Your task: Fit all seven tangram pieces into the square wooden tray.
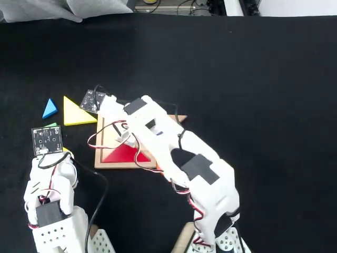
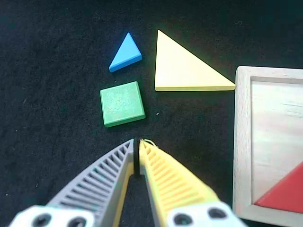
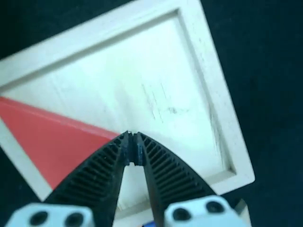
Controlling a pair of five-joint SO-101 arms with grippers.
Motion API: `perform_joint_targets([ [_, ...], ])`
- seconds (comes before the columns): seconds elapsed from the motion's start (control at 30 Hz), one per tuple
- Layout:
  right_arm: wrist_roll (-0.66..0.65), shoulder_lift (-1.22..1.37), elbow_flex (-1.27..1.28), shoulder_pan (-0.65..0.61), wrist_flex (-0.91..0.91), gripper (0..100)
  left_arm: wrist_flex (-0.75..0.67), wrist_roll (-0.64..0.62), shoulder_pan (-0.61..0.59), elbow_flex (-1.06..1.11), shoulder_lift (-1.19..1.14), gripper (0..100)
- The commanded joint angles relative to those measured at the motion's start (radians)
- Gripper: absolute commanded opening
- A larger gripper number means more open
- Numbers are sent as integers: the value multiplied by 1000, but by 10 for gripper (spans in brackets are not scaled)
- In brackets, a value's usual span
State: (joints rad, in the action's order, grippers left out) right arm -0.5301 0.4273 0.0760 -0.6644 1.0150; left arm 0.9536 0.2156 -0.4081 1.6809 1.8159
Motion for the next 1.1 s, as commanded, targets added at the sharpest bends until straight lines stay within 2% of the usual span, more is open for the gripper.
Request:
perform_joint_targets([
  [0.0, 28, -107, -79, 40, 106, 11, -21, -5, 2, 18, 6, 30],
  [0.17, 212, -217, -13, 55, 164, 11, -21, -5, 2, 18, 6, 30],
  [0.3, 287, -263, 140, 63, 28, 11, -21, -5, 2, 18, 6, 30],
  [0.4, 379, -272, 197, 124, -92, 11, -21, -5, 2, 18, 6, 30],
  [0.47, 446, -262, 194, 187, -106, 11, -21, -5, 2, 18, 6, 30],
  [0.57, 499, -232, 147, 279, -64, 21, -21, -5, 2, 18, 6, 30],
  [0.63, 528, -205, 105, 308, -25, 71, -21, -5, 2, 18, 6, 30],
  [0.77, 605, -130, 15, 293, 52, 175, -21, -5, 2, 18, 6, 30],
  [1.07, 646, 30, -257, 267, 219, 183, -21, -5, 2, 18, 6, 30],
])
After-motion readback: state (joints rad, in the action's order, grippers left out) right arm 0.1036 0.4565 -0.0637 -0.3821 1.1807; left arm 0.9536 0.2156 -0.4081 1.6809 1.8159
